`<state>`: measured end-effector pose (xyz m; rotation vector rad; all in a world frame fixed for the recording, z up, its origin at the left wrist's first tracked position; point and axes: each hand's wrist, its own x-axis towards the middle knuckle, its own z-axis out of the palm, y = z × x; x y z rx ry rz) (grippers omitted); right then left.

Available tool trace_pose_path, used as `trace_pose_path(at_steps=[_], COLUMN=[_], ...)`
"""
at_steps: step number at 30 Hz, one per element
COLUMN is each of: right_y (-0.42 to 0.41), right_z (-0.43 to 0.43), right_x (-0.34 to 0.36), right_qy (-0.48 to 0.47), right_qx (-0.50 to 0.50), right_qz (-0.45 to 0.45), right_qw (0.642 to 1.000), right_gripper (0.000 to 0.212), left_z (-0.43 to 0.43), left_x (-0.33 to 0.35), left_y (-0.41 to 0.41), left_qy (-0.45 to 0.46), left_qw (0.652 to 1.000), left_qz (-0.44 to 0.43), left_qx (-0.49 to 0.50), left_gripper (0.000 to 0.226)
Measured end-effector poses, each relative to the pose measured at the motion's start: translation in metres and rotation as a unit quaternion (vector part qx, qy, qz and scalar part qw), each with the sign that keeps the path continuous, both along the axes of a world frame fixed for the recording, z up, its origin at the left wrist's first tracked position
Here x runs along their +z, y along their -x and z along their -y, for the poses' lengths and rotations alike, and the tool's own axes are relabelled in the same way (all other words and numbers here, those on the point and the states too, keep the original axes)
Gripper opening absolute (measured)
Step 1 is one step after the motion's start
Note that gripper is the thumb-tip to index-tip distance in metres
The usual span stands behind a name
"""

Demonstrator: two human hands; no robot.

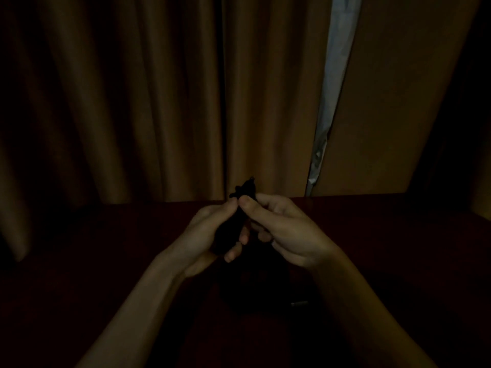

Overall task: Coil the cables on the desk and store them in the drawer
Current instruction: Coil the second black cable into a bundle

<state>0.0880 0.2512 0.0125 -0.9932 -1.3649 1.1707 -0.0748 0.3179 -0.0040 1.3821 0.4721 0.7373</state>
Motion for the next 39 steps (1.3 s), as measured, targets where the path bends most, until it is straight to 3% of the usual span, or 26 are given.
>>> trace_pose_path(at_steps=[3,7,9,11,13,15,16,18,21,24,29,32,35,39], right_y=[-0.002,0.005,0.012,0.020,0.026,0.026,0.026,0.025,0.022,0.014,0.001,0.001,0.004,0.012], right_z=[-0.001,-0.004,-0.006,-0.009,-0.010,-0.011,-0.010,-0.007,0.000,0.003,0.000,-0.004,-0.008,-0.007], right_x=[0.001,-0.002,-0.004,-0.006,-0.010,-0.014,-0.014,-0.012,-0.004,0.003,0.004,0.000,-0.003,-0.004], right_qy=[0.004,0.044,0.060,0.070,0.075,0.076,0.071,0.045,0.009,0.004,0.014,0.016,0.033,0.052], right_qx=[0.006,0.014,-0.013,-0.046,-0.094,-0.126,-0.128,-0.112,-0.068,-0.034,-0.023,-0.032,-0.071,-0.101], right_qz=[-0.012,-0.115,-0.154,-0.172,-0.152,-0.129,-0.117,-0.095,-0.092,-0.069,-0.044,-0.051,-0.051,-0.086], right_qw=[1.000,0.992,0.986,0.982,0.981,0.981,0.982,0.988,0.993,0.997,0.999,0.998,0.996,0.990], right_gripper=[0.025,0.026,0.022,0.022,0.024,0.032,0.035,0.034,0.036,0.040,0.038,0.026,0.025,0.026], left_z=[-0.001,0.005,0.008,0.010,0.011,0.009,0.008,0.003,0.000,0.000,0.002,0.004,0.005,0.000], left_x=[-0.003,-0.002,-0.001,-0.004,-0.007,-0.010,-0.011,-0.011,-0.004,0.002,0.000,-0.003,-0.009,-0.018], left_y=[-0.003,-0.013,-0.014,-0.013,-0.014,-0.016,-0.016,-0.013,-0.006,-0.004,-0.009,-0.014,-0.018,-0.016], left_qy=[-0.028,-0.081,-0.157,-0.273,-0.357,-0.386,-0.378,-0.299,-0.074,0.023,0.001,-0.047,-0.198,-0.385], left_qw=[1.000,0.983,0.951,0.895,0.845,0.831,0.841,0.897,0.987,0.997,0.997,0.990,0.959,0.849], left_qz=[0.005,0.006,-0.035,-0.110,-0.163,-0.178,-0.170,-0.127,-0.016,0.045,0.031,0.028,0.010,-0.098], left_qx=[0.013,0.166,0.264,0.337,0.362,0.358,0.347,0.301,0.145,0.050,0.075,0.131,0.201,0.350], left_gripper=[0.039,0.029,0.017,0.021,0.027,0.029,0.029,0.027,0.031,0.031,0.041,0.041,0.025,0.033])
